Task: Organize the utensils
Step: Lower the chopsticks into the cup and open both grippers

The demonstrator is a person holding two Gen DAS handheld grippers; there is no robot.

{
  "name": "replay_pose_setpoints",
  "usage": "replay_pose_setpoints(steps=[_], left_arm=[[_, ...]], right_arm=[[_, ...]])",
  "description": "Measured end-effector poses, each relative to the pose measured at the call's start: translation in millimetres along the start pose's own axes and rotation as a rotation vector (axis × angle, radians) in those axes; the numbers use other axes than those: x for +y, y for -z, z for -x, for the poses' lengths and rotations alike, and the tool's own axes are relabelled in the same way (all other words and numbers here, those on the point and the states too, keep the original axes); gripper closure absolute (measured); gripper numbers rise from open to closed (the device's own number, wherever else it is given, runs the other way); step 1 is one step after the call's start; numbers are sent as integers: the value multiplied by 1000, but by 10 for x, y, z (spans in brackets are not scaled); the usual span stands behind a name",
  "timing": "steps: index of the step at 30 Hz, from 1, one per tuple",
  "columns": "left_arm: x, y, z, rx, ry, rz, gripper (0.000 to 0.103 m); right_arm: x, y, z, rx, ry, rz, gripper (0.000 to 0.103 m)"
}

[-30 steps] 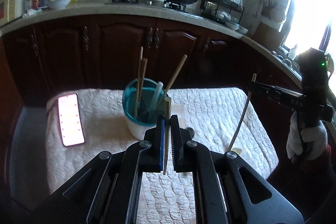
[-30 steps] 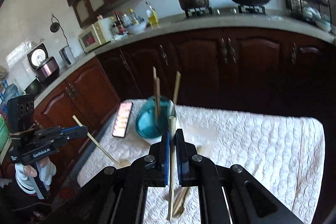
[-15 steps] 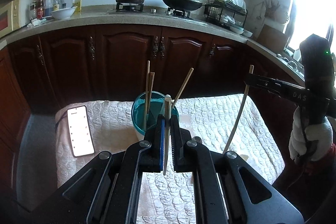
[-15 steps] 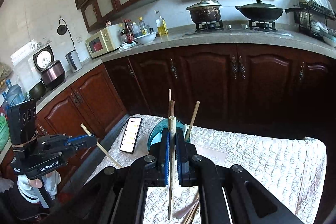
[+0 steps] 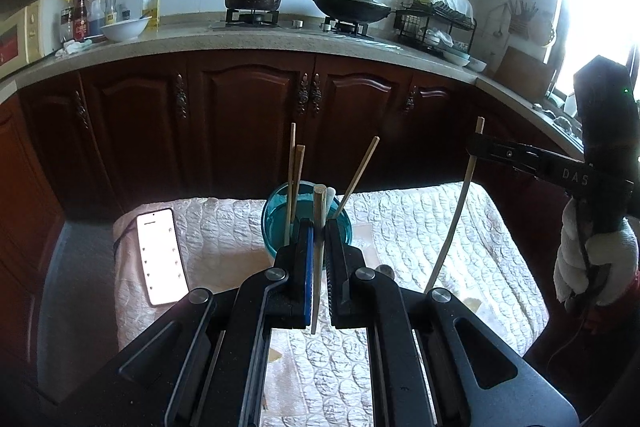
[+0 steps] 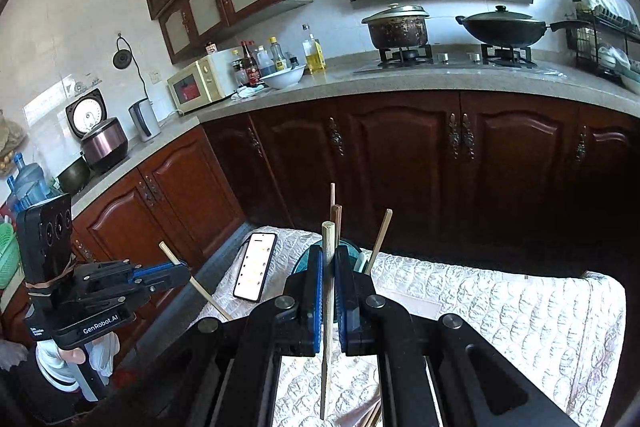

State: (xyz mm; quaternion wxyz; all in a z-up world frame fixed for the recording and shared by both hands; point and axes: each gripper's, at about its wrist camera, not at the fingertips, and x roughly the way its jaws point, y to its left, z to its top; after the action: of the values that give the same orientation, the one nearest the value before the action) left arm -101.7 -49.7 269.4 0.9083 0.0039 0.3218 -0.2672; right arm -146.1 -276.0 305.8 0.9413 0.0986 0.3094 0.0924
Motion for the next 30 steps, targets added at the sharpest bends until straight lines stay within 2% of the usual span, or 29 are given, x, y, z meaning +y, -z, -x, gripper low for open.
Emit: replay_pose_setpoints(steps=[7, 17, 23, 30], left_arm=[[63, -114, 46, -6, 2, 5, 99], [119, -597, 161, -99, -14, 10, 99], [90, -765, -92, -112, -38, -1, 99], [90, -770, -546, -86, -87, -23, 99]], right_arm=[[30, -106, -52, -9, -8, 2, 98], [66, -452, -69, -76, 1, 4, 98], [25, -632, -215, -128, 31, -9, 98], [-165, -735, -563, -174, 64, -64, 98]])
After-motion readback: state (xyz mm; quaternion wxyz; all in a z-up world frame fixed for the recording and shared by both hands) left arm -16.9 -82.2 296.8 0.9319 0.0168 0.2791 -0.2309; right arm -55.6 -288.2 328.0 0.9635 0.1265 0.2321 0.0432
